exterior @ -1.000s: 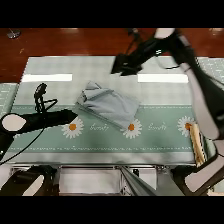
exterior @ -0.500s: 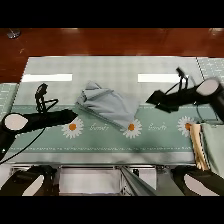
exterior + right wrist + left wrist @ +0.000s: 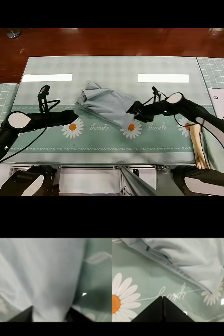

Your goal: Fold the shirts.

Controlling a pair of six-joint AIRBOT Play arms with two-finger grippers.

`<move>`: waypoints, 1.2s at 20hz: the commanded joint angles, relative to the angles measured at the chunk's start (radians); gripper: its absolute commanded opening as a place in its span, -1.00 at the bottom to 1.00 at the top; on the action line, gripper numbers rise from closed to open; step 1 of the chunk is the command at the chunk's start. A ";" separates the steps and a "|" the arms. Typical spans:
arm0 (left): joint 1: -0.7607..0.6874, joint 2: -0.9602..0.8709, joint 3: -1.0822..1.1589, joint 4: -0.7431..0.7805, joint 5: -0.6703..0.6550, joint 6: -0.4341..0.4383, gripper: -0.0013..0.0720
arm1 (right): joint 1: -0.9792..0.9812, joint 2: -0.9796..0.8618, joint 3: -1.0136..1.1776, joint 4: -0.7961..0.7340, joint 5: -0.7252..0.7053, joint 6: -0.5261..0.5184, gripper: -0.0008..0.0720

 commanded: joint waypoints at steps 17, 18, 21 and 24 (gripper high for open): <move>0.000 -0.002 0.000 0.000 -0.009 0.000 -0.92 | -0.260 -0.047 1.303 -0.571 0.883 0.144 -0.91; 0.000 -0.002 0.000 0.000 -0.011 0.000 -0.92 | -0.314 -0.020 1.302 -0.571 0.916 0.156 -0.91; 0.000 -0.002 0.000 0.000 -0.009 0.000 -0.92 | -0.497 0.060 1.295 -0.595 1.019 0.185 -0.91; 0.000 -0.002 0.000 0.000 -0.006 0.000 -0.92 | -0.678 0.195 1.156 -0.614 1.019 0.225 -0.91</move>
